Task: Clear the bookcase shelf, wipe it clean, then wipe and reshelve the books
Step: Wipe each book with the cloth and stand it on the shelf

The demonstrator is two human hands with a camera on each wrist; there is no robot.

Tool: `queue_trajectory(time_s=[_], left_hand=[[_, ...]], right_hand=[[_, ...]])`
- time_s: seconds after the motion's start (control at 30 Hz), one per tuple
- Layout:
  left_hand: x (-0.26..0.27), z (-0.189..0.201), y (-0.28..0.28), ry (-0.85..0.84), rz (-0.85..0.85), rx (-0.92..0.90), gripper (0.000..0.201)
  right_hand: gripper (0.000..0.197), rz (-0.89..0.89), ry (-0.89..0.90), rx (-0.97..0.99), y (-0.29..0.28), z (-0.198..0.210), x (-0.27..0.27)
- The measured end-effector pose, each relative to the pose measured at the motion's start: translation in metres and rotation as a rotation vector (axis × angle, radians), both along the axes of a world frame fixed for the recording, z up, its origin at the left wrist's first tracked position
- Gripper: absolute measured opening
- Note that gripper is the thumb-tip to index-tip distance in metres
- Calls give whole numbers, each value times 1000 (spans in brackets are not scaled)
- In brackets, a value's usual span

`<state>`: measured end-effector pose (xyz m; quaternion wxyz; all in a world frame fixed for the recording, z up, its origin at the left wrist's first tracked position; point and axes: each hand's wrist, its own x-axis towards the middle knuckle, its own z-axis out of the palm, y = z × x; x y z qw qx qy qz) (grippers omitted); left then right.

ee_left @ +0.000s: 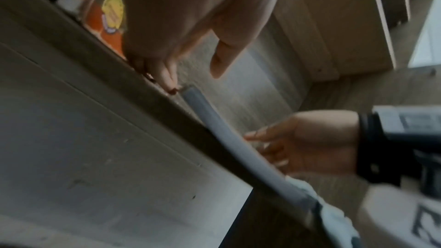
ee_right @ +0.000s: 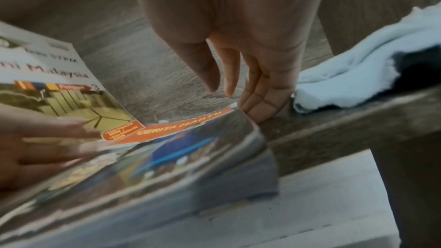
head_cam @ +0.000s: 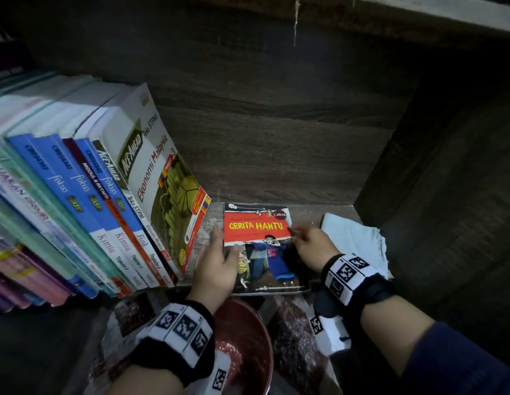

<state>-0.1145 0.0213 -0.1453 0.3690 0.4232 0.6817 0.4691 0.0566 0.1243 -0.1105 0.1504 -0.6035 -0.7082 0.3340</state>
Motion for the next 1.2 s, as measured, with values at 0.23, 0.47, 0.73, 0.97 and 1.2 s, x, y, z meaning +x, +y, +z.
queue_trajectory(time_s=[0.23, 0.47, 0.73, 0.97, 1.2], left_hand=[[7, 35, -6, -243, -3, -11, 43], [30, 49, -29, -83, -43, 294, 46], [18, 52, -47, 101, 192, 629, 55], [-26, 63, -34, 335, 332, 715, 71], [-20, 40, -36, 649, 390, 588, 83]], right_hand=[[34, -69, 281, -145, -11, -3, 9], [33, -102, 505, -327, -19, 11, 6], [28, 73, 577, -430, -2, 66, -35], [32, 135, 725, -418, 21, 71, -120], [40, 161, 786, -323, 22, 48, -181]])
